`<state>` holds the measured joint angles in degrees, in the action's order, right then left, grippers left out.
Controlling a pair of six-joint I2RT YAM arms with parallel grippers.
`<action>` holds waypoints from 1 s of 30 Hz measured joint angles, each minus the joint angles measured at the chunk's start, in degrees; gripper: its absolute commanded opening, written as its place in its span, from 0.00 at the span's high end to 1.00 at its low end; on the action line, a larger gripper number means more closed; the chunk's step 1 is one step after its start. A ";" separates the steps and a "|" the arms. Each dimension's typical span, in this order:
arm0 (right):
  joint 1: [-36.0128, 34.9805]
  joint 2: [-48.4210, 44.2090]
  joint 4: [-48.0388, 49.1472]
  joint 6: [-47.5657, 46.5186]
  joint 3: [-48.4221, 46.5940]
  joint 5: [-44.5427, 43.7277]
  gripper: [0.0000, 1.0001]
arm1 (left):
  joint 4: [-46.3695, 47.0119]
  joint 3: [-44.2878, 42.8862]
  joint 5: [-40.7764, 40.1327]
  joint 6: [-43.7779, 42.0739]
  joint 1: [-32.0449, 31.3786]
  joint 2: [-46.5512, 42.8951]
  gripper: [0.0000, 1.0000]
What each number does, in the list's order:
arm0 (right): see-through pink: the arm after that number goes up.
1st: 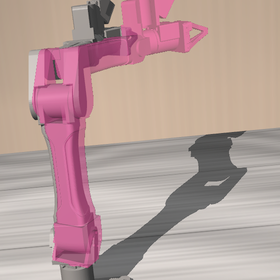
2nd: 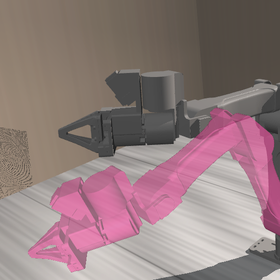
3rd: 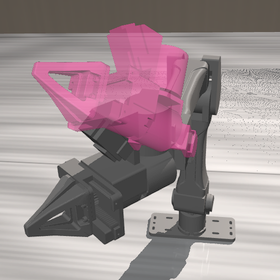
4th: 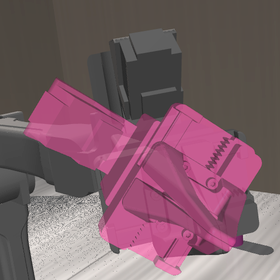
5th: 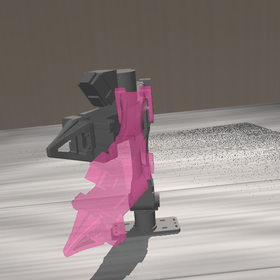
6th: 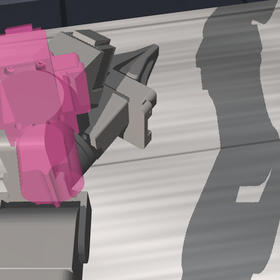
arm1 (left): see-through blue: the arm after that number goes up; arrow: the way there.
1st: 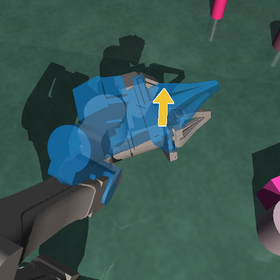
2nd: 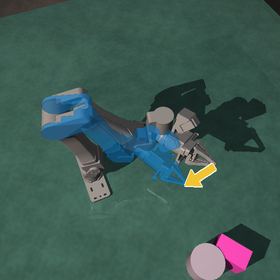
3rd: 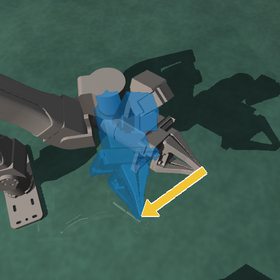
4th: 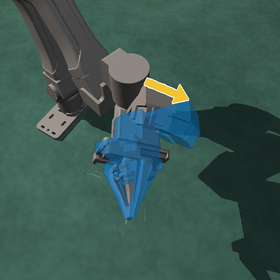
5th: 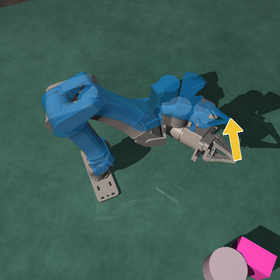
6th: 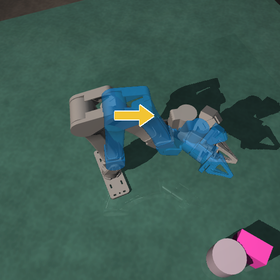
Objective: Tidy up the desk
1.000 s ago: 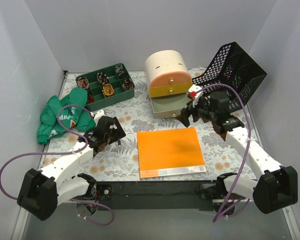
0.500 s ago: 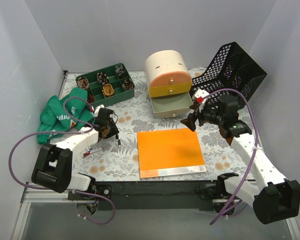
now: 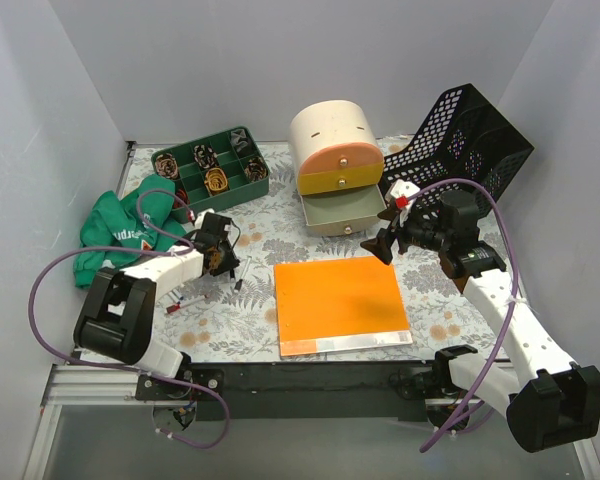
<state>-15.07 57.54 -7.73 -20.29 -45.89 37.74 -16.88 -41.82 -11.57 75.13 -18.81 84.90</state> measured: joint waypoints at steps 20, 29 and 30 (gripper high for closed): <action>0.02 0.00 -0.42 -0.55 0.00 0.66 0.09 | -6.03 -8.33 -0.17 -7.43 -0.55 6.93 0.92; 0.22 -0.07 -1.29 -0.74 0.00 0.66 0.09 | -9.09 -10.95 -2.51 -10.05 -0.90 5.77 0.99; 0.33 -0.09 -1.31 -0.76 0.00 0.68 0.09 | -9.07 -11.45 -2.43 -10.36 -0.98 4.81 0.99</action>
<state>-14.74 57.45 -9.04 -21.06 -45.89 38.41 -25.96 -53.28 -14.00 64.77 -19.79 89.71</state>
